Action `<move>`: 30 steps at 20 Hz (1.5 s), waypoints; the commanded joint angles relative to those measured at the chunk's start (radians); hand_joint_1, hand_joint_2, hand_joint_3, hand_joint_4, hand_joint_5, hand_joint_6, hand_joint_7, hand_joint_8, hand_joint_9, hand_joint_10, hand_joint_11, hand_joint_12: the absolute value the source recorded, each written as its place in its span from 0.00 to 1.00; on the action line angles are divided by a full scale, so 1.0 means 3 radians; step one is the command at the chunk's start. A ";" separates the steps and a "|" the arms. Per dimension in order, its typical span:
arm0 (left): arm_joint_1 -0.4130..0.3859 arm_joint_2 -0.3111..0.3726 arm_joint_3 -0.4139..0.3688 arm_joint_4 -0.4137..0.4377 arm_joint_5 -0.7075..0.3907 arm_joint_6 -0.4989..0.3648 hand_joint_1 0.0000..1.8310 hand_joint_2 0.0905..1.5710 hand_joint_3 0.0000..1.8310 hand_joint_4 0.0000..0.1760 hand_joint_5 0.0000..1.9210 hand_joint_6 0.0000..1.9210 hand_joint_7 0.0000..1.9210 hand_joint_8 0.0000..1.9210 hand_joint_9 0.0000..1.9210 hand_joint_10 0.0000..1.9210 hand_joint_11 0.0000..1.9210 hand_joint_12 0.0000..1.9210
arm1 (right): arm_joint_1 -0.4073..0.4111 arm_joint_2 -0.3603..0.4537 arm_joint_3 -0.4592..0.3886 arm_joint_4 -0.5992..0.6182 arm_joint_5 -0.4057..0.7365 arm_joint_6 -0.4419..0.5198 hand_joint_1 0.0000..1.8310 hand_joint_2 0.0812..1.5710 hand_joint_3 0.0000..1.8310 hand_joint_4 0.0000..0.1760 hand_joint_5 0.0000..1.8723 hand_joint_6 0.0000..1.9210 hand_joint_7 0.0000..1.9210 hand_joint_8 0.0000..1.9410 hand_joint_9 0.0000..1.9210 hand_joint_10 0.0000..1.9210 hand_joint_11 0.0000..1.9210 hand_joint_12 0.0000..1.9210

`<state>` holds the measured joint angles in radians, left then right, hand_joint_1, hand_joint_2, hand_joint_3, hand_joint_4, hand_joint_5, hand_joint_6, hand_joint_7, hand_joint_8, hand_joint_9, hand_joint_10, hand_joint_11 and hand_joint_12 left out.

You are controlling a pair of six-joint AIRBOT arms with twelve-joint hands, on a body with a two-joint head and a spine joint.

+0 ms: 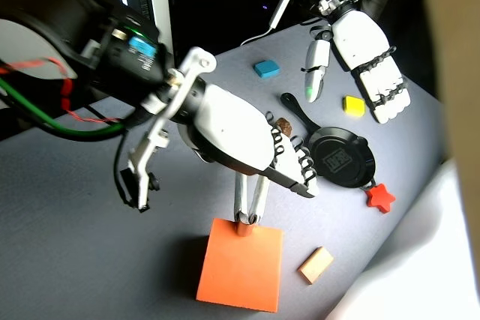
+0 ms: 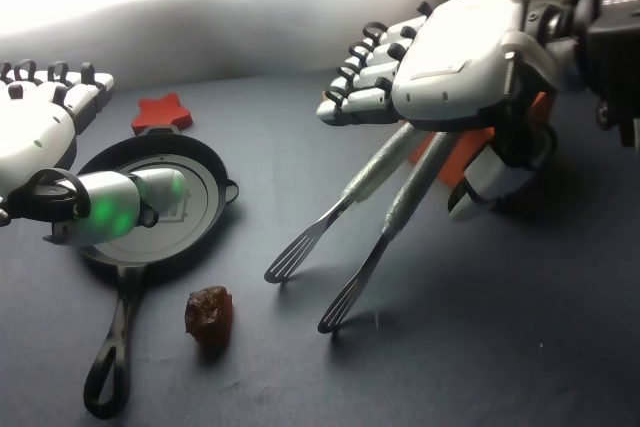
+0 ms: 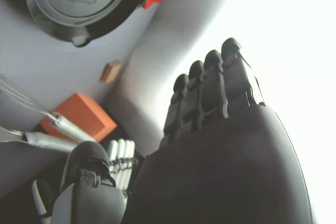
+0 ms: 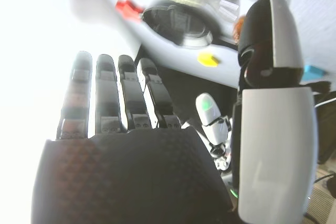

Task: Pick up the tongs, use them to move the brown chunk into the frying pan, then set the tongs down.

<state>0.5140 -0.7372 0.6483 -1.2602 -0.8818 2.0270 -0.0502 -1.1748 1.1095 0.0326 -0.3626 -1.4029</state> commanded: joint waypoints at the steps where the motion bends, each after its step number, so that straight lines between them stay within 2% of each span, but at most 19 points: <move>1: -0.0031 0.0036 0.0013 0.0220 -0.0244 -0.0004 0.00 0.71 0.01 0.00 0.01 0.00 0.03 0.00 0.02 0.00 0.01 0.01 | 0.0053 -0.0005 0.0025 -0.0005 0.0274 0.0009 0.52 0.58 0.01 0.00 0.00 0.00 0.00 0.00 0.00 0.00 0.00 0.00; 3: -0.0031 0.0033 0.0008 0.0220 -0.0244 -0.0024 0.00 0.71 0.01 0.00 0.00 0.00 0.02 0.00 0.01 0.00 0.00 0.00 | 0.0027 -0.0121 0.0144 -0.0096 0.0274 0.0029 0.52 0.57 0.01 0.00 0.00 0.00 0.00 0.00 0.00 0.00 0.00 0.00; 5: -0.0031 0.0032 -0.0008 0.0220 -0.0244 -0.0027 0.00 0.72 0.01 0.00 0.00 0.00 0.01 0.00 0.00 0.00 0.00 0.00 | -0.0030 -0.0245 0.0263 -0.0395 0.0237 0.0264 0.50 0.56 0.00 0.00 0.00 0.00 0.00 0.00 0.00 0.00 0.00 0.00; 9: -0.0031 0.0030 -0.0038 0.0220 -0.0257 -0.0035 0.00 0.72 0.01 0.00 0.00 0.00 0.02 0.01 0.01 0.00 0.00 0.00 | -0.0139 -0.0463 0.0504 -0.0397 0.0196 0.0302 0.56 0.56 0.00 0.00 0.00 0.00 0.00 0.00 0.00 0.00 0.00 0.00; 16: -0.0022 0.0031 -0.0042 0.0220 -0.0384 -0.0072 0.00 0.71 0.00 0.00 0.00 0.00 0.02 0.00 0.01 0.00 0.00 0.00 | -0.0229 -0.0655 0.0670 -0.0479 0.0183 0.0300 0.53 0.57 0.00 0.00 0.00 0.00 0.00 0.00 0.00 0.00 0.00 0.00; 18: -0.0022 0.0031 -0.0044 0.0220 -0.0387 -0.0080 0.00 0.72 0.00 0.00 0.00 0.00 0.02 0.00 0.01 0.00 0.00 0.00 | -0.0257 -0.0703 0.0717 -0.0535 0.0179 0.0301 0.56 0.57 0.00 0.00 0.00 0.00 0.00 0.00 0.00 0.00 0.00 0.00; 27: -0.0023 0.0031 -0.0047 0.0219 -0.0393 -0.0120 0.00 0.72 0.00 0.00 0.00 0.00 0.01 0.00 0.00 0.00 0.00 0.00 | -0.0381 -0.0761 0.0790 -0.0562 0.0182 0.0295 0.59 0.55 0.00 0.00 0.00 0.00 0.00 0.00 0.00 0.00 0.00 0.00; 30: -0.0020 0.0031 -0.0050 0.0219 -0.0409 -0.0157 0.00 0.72 0.00 0.00 0.01 0.00 0.02 0.00 0.01 0.00 0.00 0.00 | -0.0421 -0.0774 0.0793 -0.0567 0.0196 0.0284 0.56 0.56 0.00 0.00 0.00 0.00 0.00 0.00 0.00 0.00 0.00 0.00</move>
<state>0.5152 -0.7372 0.6334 -1.2575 -0.9253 1.9842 -0.1791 -1.4113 1.3468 -0.1284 -0.3672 -1.3128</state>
